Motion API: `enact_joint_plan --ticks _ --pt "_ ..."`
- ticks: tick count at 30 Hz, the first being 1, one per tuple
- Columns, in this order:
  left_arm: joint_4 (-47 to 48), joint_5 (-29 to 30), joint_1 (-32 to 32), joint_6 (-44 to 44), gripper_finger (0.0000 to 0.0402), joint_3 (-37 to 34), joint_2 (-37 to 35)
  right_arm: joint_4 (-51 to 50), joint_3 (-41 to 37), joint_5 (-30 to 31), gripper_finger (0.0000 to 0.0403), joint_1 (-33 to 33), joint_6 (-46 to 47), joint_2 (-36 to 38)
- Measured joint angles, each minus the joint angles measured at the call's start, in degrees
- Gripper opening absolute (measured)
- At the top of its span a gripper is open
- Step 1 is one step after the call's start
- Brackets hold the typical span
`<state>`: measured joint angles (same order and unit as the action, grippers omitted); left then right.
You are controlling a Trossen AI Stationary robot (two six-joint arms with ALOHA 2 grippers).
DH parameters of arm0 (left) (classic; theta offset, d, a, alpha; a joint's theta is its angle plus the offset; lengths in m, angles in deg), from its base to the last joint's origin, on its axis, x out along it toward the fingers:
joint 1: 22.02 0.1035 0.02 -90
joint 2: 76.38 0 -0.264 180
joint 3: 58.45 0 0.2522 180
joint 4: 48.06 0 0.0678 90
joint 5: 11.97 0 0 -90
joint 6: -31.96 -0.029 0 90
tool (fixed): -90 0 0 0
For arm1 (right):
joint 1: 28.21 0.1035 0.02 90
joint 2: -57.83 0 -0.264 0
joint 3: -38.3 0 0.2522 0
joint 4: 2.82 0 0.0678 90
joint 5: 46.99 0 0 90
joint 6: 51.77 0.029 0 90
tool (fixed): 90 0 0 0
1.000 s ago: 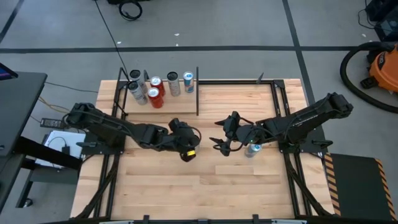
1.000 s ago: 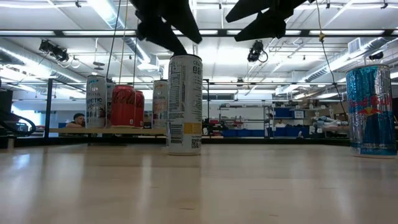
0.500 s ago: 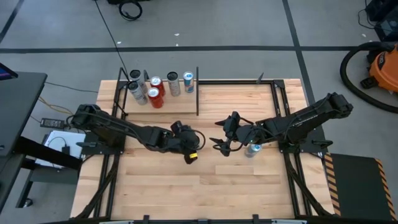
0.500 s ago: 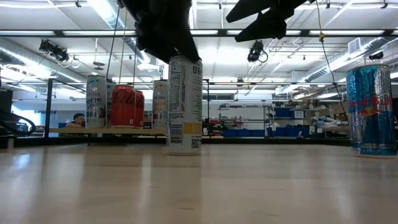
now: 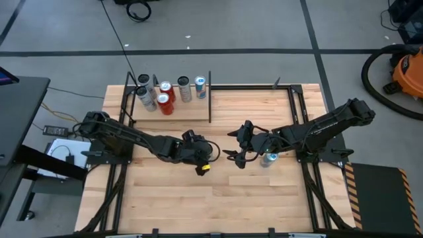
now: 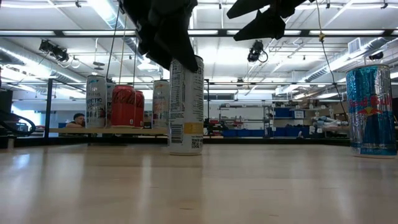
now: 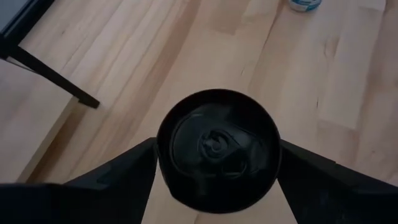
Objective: Place canned beverage on shelf
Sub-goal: Put the white-yellow soda can on the shelf aligned with the other white-yellow soda can
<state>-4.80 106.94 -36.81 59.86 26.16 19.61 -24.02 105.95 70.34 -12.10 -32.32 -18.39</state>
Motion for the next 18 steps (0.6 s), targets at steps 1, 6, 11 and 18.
enact_joint_plan --ticks 1,6,11,18 --pt "0.0 -0.1 0.2 0.0 0.0308 0.0 0.0 0.0 0.0 0.0 0.0357 0.0 0.0 0.0" --pt "0.1 -3.2 1.7 -1.4 0.0273 0.1 -0.1 0.0 0.0 0.0 0.0357 0.0 -0.1 0.0" --pt "0.0 -9.2 3.5 -8.3 0.0248 0.2 -0.4 0.0 0.0 0.0 0.0357 0.0 -0.1 0.0" --pt "0.8 -19.9 5.0 -23.2 0.026 0.1 -2.1 -0.2 0.0 0.0 0.0357 0.0 -0.1 0.0"
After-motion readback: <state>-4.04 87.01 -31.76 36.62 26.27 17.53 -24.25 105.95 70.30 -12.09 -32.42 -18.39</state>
